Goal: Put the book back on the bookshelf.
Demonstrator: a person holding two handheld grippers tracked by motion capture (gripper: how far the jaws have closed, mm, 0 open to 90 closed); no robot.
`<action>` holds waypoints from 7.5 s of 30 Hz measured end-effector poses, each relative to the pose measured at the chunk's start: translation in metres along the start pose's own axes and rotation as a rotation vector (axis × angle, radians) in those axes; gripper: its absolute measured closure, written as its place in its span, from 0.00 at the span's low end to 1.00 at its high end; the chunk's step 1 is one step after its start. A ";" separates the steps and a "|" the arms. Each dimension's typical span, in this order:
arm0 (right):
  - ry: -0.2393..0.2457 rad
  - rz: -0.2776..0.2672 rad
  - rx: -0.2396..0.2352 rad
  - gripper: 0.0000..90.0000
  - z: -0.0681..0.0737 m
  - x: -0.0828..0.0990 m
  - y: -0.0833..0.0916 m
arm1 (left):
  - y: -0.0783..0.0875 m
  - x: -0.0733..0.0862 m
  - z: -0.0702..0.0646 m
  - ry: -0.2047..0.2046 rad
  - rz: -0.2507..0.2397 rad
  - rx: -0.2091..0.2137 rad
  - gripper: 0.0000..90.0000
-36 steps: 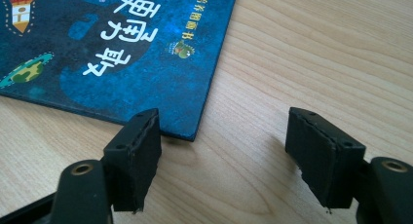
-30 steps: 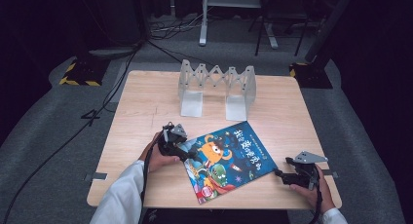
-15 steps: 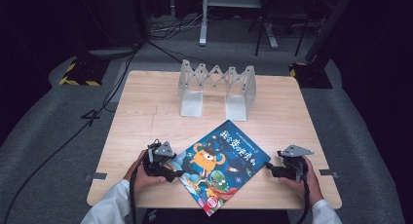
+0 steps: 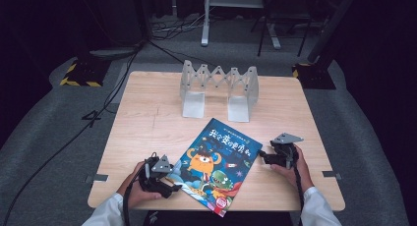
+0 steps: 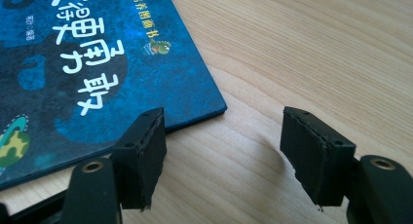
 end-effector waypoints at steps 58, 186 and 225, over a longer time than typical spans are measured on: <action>0.161 0.115 -0.191 0.44 0.065 0.061 0.066 | -0.011 -0.010 -0.026 0.001 -0.066 0.027 0.19; 0.089 0.119 -0.590 0.37 0.079 0.006 0.061 | -0.028 -0.040 0.009 0.056 -0.064 -0.080 0.20; 0.333 -0.171 -0.598 0.51 0.103 -0.001 0.101 | -0.026 -0.047 0.014 0.128 -0.088 0.063 0.17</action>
Point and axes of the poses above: each handheld gripper's, and its own axes: y roughly backward along the jaws, x roughly out of its underside, z roughly to its left, the point moved 6 cm from there along -y, roughly forward along the jaws, and after that the axes turned 10 degrees about z, right-handed, at the moved point
